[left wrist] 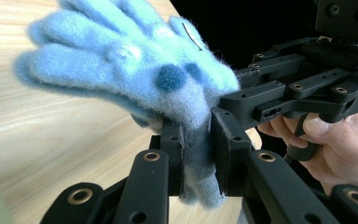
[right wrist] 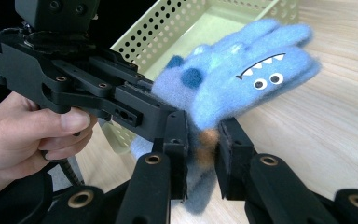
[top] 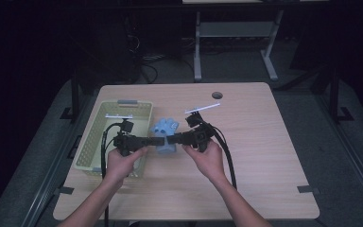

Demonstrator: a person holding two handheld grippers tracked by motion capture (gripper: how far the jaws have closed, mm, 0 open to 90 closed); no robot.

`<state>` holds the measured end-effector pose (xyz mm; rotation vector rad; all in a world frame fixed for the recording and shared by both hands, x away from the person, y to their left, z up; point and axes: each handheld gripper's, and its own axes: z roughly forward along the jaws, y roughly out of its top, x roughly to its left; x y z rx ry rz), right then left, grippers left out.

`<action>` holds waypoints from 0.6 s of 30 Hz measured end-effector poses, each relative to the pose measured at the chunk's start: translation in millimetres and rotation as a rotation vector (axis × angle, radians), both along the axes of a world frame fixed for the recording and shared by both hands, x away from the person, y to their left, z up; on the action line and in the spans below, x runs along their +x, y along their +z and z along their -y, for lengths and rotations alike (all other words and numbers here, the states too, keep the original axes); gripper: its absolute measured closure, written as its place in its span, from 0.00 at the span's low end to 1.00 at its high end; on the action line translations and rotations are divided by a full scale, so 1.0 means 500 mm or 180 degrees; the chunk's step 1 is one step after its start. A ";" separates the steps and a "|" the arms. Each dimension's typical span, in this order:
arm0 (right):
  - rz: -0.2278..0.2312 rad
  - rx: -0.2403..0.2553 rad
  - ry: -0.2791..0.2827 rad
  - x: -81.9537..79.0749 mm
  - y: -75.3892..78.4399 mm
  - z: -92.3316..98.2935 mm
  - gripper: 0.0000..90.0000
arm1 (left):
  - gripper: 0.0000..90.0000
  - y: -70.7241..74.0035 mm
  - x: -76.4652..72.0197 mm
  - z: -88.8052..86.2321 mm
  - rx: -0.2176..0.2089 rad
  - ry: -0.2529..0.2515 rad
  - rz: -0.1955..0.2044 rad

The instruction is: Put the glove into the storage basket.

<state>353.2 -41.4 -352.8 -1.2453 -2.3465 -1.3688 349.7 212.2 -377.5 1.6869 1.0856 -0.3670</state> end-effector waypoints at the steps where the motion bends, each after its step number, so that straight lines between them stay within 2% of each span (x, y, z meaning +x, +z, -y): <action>1: -0.0001 -0.0001 0.0008 0.002 0.001 -0.004 0.84 | 0.84 0.001 0.001 -0.004 -0.0002 0.0009 0.0004; 6: 0.0021 -0.0032 0.0064 0.010 0.007 -0.028 0.84 | 0.84 0.006 0.002 -0.027 -0.0006 0.0054 -0.0010; 8: 0.0040 -0.0015 0.0079 0.014 0.008 -0.037 0.84 | 0.84 0.007 0.005 -0.037 -0.0003 0.0043 0.0027; 10: 0.0007 -0.0027 0.0084 0.016 0.012 -0.046 0.84 | 0.84 0.007 0.006 -0.045 -0.0019 0.0074 -0.0003; 18: 0.0020 -0.0023 0.0126 0.025 0.019 -0.076 0.84 | 0.84 0.017 0.010 -0.073 0.0006 0.0079 0.0016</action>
